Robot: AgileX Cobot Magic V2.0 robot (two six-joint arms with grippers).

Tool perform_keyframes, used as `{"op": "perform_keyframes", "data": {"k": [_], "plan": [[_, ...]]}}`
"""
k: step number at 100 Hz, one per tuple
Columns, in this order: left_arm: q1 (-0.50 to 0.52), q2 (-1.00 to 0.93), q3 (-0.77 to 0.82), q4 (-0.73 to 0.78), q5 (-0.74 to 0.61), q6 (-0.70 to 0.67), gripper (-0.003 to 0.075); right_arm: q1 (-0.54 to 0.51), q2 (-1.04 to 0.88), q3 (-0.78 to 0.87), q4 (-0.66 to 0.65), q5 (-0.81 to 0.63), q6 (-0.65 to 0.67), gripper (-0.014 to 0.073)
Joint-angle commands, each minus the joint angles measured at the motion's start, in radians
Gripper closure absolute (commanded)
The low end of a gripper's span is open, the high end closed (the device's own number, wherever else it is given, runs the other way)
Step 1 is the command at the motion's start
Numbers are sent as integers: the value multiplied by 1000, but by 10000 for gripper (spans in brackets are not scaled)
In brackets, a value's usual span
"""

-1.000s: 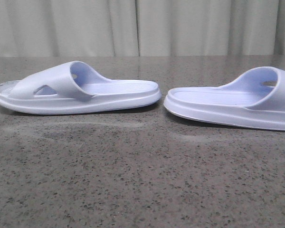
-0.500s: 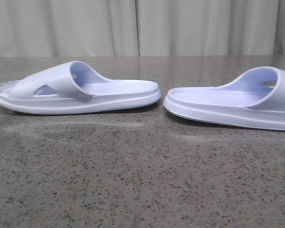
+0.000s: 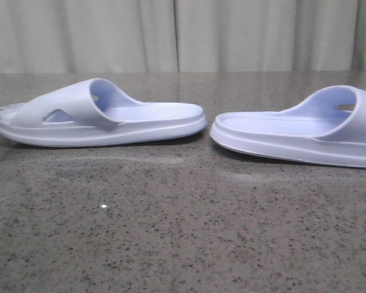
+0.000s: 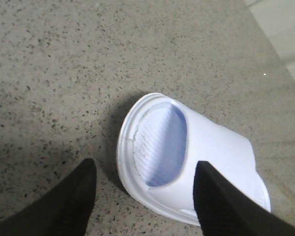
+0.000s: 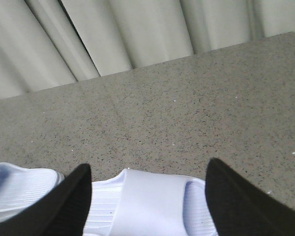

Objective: Insert blue slippers together front up

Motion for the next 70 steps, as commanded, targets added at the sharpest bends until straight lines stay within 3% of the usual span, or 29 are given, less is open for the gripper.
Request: {"op": "perform_keyframes", "data": {"k": [1,70], "plan": [[-10,14,-32,-34,-38,1,337,-5,13,-37,4,-83,-2,169],[-10,162,-95,-72,-48,16,337,-5,13,-37,4,-103,-2,169]]}}
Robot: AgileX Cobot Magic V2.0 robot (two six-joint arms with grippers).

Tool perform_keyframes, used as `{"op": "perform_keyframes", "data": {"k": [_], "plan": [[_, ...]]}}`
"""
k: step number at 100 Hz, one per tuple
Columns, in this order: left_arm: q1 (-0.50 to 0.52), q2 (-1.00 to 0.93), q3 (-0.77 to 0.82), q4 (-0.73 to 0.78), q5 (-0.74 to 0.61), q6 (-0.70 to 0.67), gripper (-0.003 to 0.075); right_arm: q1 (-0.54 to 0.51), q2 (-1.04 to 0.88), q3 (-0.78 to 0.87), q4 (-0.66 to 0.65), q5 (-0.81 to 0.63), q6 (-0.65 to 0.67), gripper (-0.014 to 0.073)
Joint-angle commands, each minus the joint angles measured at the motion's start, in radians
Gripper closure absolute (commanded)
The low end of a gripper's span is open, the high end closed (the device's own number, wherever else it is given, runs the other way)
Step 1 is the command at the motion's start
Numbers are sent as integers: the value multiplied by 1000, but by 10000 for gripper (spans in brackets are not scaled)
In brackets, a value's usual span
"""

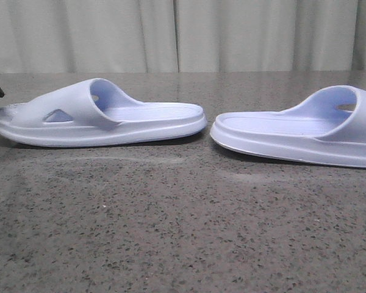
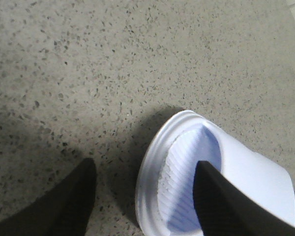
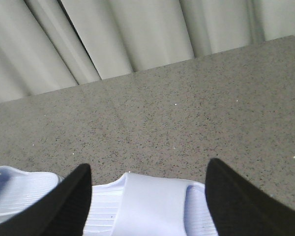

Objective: Insert blue slippers together front up

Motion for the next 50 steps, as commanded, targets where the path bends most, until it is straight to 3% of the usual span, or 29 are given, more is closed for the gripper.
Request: {"op": "perform_keyframes", "data": {"k": [1,32,50], "plan": [[-10,-2,-41,-27,-18,7,337,-5,13,-37,4,-89,-2,169],[-10,46,-41,-47,0,16,337,-5,13,-37,4,-103,-2,169],[-10,74,-41,-174,23,149,337,-5,13,-37,4,-105,-2,169]]}}
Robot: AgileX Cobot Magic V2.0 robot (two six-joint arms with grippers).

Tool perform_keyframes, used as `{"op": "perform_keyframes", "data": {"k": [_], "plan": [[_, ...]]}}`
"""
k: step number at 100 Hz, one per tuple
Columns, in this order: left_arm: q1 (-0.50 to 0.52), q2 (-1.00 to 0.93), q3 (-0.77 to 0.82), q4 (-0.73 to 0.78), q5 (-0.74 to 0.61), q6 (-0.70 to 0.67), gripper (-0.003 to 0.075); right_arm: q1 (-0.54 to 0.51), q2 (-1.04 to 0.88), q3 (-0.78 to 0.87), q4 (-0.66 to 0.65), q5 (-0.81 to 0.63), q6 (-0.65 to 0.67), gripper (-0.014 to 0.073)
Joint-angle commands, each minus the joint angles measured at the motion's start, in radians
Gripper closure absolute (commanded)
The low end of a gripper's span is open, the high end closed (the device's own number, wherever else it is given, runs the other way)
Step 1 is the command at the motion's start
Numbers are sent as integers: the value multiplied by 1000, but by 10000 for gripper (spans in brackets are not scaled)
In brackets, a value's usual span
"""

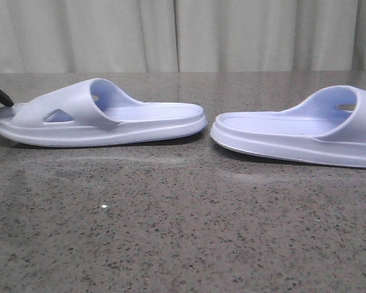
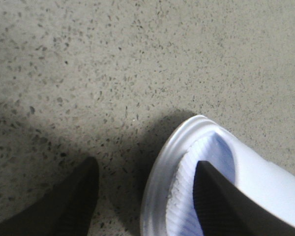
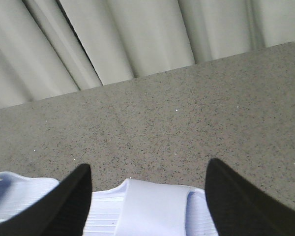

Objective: Insert blue slippers together front up

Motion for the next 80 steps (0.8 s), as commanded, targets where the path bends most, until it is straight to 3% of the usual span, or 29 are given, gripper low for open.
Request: {"op": "perform_keyframes", "data": {"k": [1,22,59,80], "plan": [[-10,4,-27,-88,17,72,337,-5,13,-37,4,-86,-2,169],[-12,45,-27,-207,67,188,337,-5,13,-37,4,-86,-2,169],[-90,104,-27,-249,69,225,339,-5,13,-37,4,-86,-2,169],[-92,123,-27,-249,52,225,445,-5,13,-37,4,-86,-2,169]]}}
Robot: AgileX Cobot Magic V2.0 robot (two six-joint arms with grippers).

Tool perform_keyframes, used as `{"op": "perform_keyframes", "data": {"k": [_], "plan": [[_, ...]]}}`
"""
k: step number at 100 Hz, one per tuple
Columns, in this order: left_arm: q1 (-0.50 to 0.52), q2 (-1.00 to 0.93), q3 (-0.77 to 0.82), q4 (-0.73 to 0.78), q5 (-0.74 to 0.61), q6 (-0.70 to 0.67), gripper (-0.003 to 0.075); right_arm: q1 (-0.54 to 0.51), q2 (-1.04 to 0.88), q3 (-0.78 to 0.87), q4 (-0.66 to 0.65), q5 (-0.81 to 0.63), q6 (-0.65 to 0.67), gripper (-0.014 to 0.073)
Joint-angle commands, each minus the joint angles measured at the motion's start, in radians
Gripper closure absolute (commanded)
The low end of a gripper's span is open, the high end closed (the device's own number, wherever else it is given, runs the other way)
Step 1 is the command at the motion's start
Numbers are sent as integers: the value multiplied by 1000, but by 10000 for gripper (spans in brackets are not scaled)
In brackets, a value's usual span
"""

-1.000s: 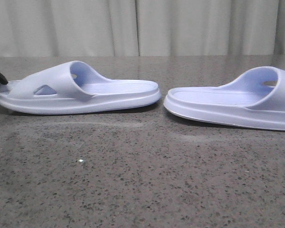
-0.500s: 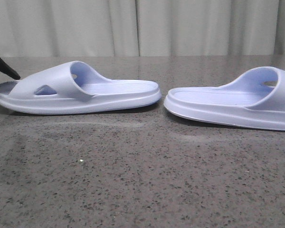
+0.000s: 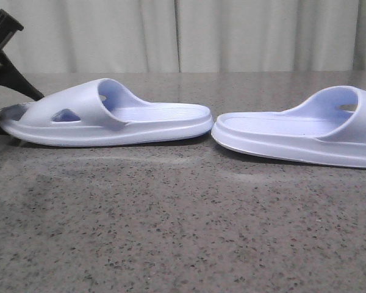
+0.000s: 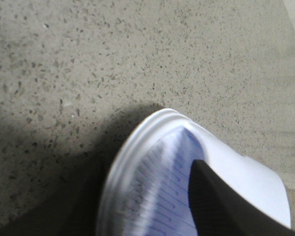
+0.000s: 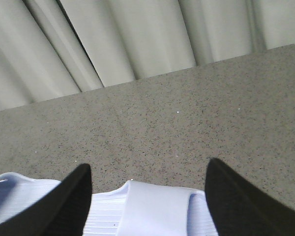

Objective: Insert blue slippers together front up

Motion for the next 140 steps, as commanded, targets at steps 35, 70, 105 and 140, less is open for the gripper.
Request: {"op": "perform_keyframes", "data": {"k": [35,70,105,140], "plan": [[-19,15,2,7,4,47,701,-5,13,-37,4,-81,-2,169],[11,-39,2,-274,140,226,702,-5,13,-37,4,-75,-2,169],[162,-230,2,-302,345,229,704,-5,13,-37,4,-66,-2,169],[220,-266,2,-300,471,221,704,-5,76,-21,-4,-53,53,169]]}}
